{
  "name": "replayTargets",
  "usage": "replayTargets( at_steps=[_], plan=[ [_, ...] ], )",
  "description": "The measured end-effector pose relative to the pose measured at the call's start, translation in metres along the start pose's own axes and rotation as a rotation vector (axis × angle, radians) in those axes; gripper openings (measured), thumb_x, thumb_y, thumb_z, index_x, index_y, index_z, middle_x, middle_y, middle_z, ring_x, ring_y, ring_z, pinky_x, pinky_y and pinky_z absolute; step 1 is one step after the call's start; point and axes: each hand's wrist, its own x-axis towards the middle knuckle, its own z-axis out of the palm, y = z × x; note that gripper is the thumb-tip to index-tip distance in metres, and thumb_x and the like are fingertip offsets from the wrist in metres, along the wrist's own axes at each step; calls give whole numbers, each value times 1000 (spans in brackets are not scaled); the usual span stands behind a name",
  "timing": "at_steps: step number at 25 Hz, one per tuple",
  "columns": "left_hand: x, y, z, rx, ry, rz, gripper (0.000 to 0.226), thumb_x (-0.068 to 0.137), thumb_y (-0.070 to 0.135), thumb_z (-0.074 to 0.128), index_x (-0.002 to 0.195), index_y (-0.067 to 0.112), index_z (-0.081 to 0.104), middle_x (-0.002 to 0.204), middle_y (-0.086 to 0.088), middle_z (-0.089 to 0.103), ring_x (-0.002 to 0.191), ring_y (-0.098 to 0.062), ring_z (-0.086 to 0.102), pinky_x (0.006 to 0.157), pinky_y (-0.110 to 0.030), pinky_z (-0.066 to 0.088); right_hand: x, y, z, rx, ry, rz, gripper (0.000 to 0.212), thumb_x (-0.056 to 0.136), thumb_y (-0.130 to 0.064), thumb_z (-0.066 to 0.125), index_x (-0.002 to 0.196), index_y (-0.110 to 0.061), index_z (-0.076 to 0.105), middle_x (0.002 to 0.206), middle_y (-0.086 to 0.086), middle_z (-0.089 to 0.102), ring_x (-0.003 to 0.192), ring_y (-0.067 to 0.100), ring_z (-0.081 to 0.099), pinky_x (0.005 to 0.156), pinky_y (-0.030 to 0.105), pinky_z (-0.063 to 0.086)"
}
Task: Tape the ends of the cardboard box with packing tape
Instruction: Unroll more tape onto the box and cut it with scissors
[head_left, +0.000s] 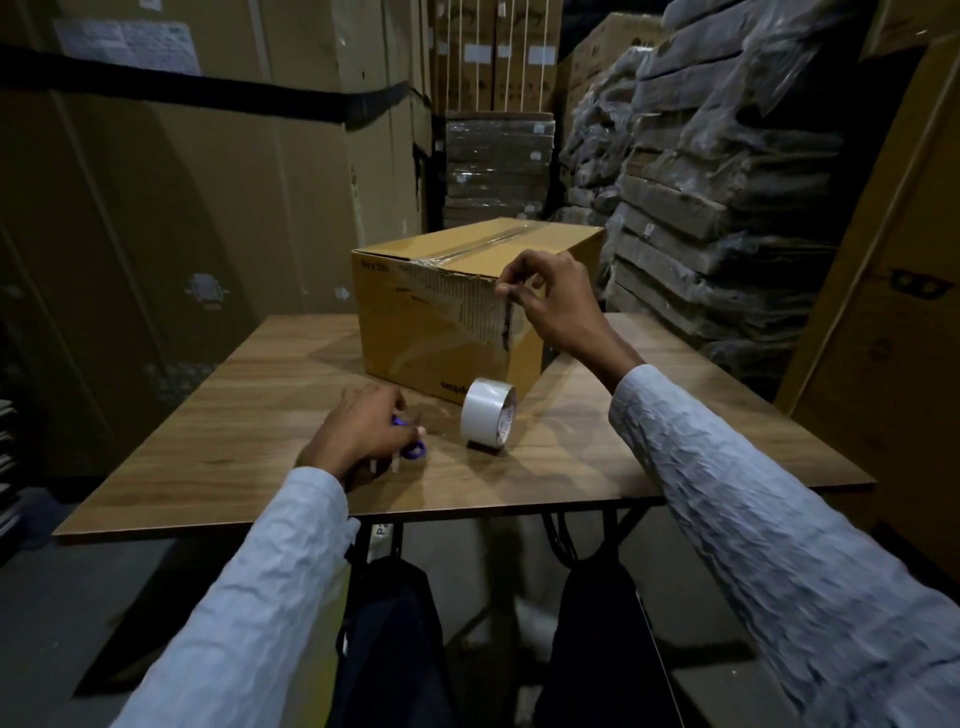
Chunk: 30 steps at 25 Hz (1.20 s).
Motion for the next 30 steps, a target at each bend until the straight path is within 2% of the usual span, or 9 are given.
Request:
replayTargets(
  at_steps=[2,4,7,13,17,19,22,27,30],
  plan=[
    [4,-1,-6,0,-177,-6,41,83,44,77,113,19,66,107,-3,68,95,-22,64,80,-37,55,2,-2,3,3,-2,-2,2,93,-29,72,93,-28,70,98,-7,70,101,17,57,82,40,52],
    [6,-2,-8,-5,-231,-2,37,84,38,78,112,18,65,103,-5,69,90,-22,67,77,-37,57,3,-4,2,-1,-2,4,2,92,-29,72,92,-29,70,97,-7,70,101,17,55,81,40,51],
    [7,-1,-11,28,-190,-57,36,86,30,78,113,14,59,106,-9,68,89,-25,69,79,-40,60,2,-6,-3,-10,-1,0,2,93,-26,72,94,-25,72,98,-5,70,101,17,52,78,35,46],
    [2,6,-4,127,-125,-82,21,87,25,74,86,18,54,103,-11,64,93,-29,61,71,-36,49,0,-5,-6,-17,-23,-3,4,94,-26,71,97,-24,71,100,-5,69,102,16,50,78,35,45],
    [-4,14,5,197,-7,-109,22,90,30,70,103,16,58,116,-13,57,111,-34,51,78,-38,44,-1,-5,-8,-16,-20,2,5,94,-26,69,97,-22,70,100,-4,69,102,17,50,77,34,44],
    [-4,12,5,207,-12,-147,25,90,34,71,104,17,58,119,-15,54,116,-35,49,81,-38,42,-1,-6,-9,-17,-20,0,4,94,-26,70,96,-22,70,100,-4,69,102,17,51,77,34,45],
    [0,7,4,194,-79,-119,23,90,34,70,87,21,51,116,-13,62,105,-32,55,81,-38,48,-1,-5,-9,-20,-24,-2,3,94,-25,70,96,-23,70,100,-4,69,102,17,51,79,37,47],
    [0,7,9,220,-32,-48,13,97,23,58,89,18,49,116,-17,62,94,-32,55,75,-36,43,-1,-5,-9,-23,-26,4,2,95,-23,68,97,-23,69,100,-6,67,102,16,50,80,37,47],
    [2,7,3,211,-24,-37,16,96,19,61,85,16,50,110,-16,63,92,-31,58,73,-34,45,-1,-6,-8,-24,-35,1,3,96,-22,67,98,-24,68,100,-7,65,102,14,49,79,34,45]
  ],
)
